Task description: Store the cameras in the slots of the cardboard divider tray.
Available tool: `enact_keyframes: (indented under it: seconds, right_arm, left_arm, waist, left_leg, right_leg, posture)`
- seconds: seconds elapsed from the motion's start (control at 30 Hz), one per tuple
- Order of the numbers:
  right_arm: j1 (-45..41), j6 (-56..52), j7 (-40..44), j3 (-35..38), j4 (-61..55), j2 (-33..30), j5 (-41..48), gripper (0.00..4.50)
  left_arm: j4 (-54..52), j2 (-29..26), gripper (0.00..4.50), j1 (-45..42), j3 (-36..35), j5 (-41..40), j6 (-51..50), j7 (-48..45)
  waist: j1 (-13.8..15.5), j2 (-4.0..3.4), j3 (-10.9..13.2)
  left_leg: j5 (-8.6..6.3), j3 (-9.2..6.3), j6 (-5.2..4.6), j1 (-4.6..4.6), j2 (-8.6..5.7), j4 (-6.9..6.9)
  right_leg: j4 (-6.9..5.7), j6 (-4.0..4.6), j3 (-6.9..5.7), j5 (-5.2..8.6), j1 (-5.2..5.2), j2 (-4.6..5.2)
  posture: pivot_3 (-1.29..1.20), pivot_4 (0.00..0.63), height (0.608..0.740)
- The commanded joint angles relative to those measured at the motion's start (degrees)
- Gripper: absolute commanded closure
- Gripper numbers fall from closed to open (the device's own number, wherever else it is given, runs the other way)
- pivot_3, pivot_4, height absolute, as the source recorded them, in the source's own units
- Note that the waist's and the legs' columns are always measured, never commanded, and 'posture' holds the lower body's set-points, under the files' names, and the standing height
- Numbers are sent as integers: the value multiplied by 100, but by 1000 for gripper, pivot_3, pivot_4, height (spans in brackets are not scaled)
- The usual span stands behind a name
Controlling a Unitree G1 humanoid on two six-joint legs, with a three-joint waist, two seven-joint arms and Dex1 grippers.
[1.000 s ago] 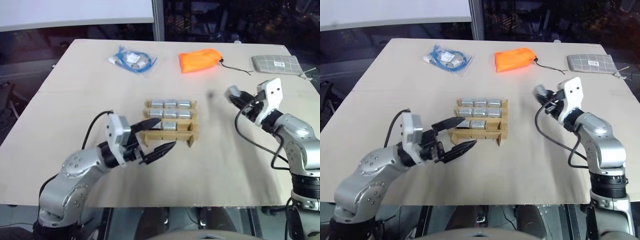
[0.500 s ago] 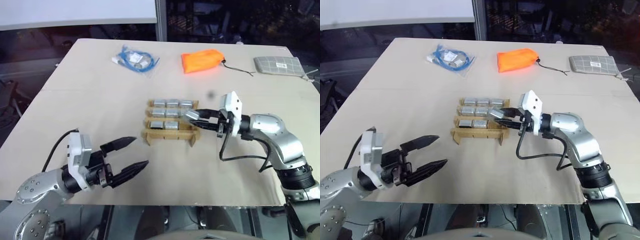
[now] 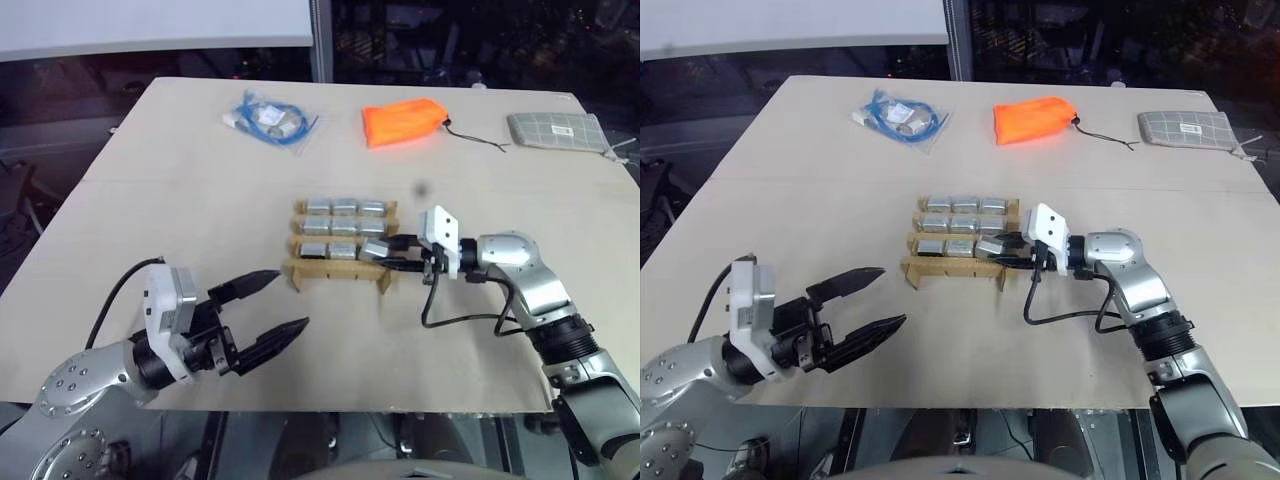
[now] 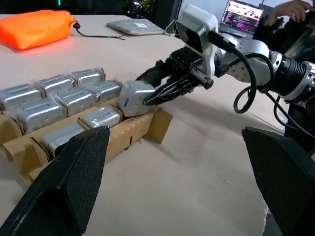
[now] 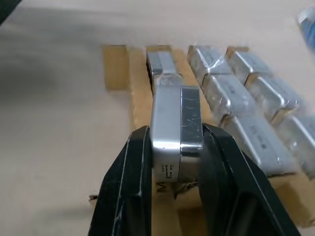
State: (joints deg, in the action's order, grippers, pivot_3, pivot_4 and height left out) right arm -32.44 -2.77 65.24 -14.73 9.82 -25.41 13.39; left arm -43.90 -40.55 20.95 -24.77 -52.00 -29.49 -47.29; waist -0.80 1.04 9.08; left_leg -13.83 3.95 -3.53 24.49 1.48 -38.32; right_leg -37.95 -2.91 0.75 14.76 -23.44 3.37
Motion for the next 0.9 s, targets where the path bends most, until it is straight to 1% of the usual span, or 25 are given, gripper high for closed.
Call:
enact_keyframes:
  seconds: [0.03, 0.23, 0.3, 0.47, 0.57, 0.6, 0.63, 0.7, 0.73, 0.77, 0.8, 0.9]
  right_arm:
    - [-167, 479, 156, -77, 359, 27, -249, 3775]
    - [-496, 1000, 314, -135, 954, 196, -446, 3775]
    - [-569, 1102, 319, -131, 1090, 247, -502, 3775]
    - [-518, 1036, 745, -223, 1012, 171, -439, 3775]
    - [-512, 777, 900, -240, 946, 134, -376, 3775]
    - [-523, 711, 873, -205, 928, 148, -351, 2691]
    - [-533, 626, 837, -158, 893, 162, -314, 2304]
    - [-509, 640, 695, -43, 759, 146, -309, 1352]
    - [-483, 682, 593, 27, 685, 140, -324, 1104]
    - [-433, 613, 474, 129, 529, 123, -282, 601]
    - [-353, 480, 431, 217, 288, 61, -195, 206]
    - [113, -302, 175, 644, -926, -204, 310, 206]
  left_arm:
    - [-90, 9, 0, 139, -159, -57, 174, -144]
    - [-191, -61, 0, 279, -420, -236, 179, -194]
    - [-238, -75, 0, 334, -498, -300, 172, -198]
    - [-290, -59, 0, 599, -741, -413, 245, -349]
    - [-223, -59, 0, 703, -862, -446, 298, -491]
    - [-188, -56, 0, 739, -901, -446, 321, -554]
    - [-142, -54, 0, 778, -942, -442, 351, -631]
    - [-29, -49, 0, 841, -1028, -431, 407, -795]
    - [11, -43, 0, 862, -1060, -423, 427, -857]
    - [58, -33, 0, 885, -1094, -410, 452, -923]
    - [101, -18, 0, 907, -1123, -396, 477, -969]
    - [290, 154, 0, 844, -1212, -444, 561, -818]
  waist:
    - [-2, 0, 0]
    - [-10, -1, 1]
    - [-17, -1, 1]
    - [-25, -2, 1]
    - [-14, -1, 1]
    - [-12, -1, 1]
    - [-15, -2, 1]
    - [-16, -1, 1]
    - [-19, -2, 1]
    - [-21, -2, 2]
    - [-17, -2, 2]
    - [12, -2, 2]
  left_leg:
    - [0, 1, 0, -2, 0, 0]
    - [-1, 7, 0, -45, 2, 8]
    - [-2, 9, 1, -65, 2, 15]
    - [-2, 9, 2, -67, 2, 19]
    - [-2, 9, 3, -67, 0, 27]
    - [-2, 8, 3, -67, -3, 31]
    - [-2, 7, 3, -68, -7, 36]
    - [-2, 7, 4, -68, -12, 47]
    - [-2, 7, 4, -68, -13, 50]
    - [-2, 7, 5, -68, -14, 56]
    - [-1, 7, 8, -68, -17, 64]
    - [11, 6, 27, -65, -20, 88]
  right_leg:
    - [0, 0, 1, 0, 1, 0]
    - [2, 3, 7, 2, 35, 2]
    - [6, 4, 8, 2, 50, 26]
    - [6, 4, 8, 2, 52, 33]
    - [10, 5, 4, 3, 51, 41]
    - [12, 6, 2, 3, 50, 46]
    - [15, 6, 0, 3, 49, 52]
    - [20, 6, 0, 3, 50, 60]
    - [23, 6, 0, 3, 50, 61]
    - [26, 7, 0, 3, 49, 64]
    - [30, 7, 1, 4, 46, 66]
    - [42, 11, 0, 6, 42, 72]
  posture:
    - [0, 150, 740]
    - [0, 150, 740]
    - [0, 150, 740]
    - [0, 150, 740]
    - [0, 150, 740]
    - [0, 150, 740]
    - [0, 150, 740]
    - [0, 150, 740]
    - [0, 150, 740]
    - [0, 150, 740]
    - [0, 150, 740]
    - [0, 150, 740]
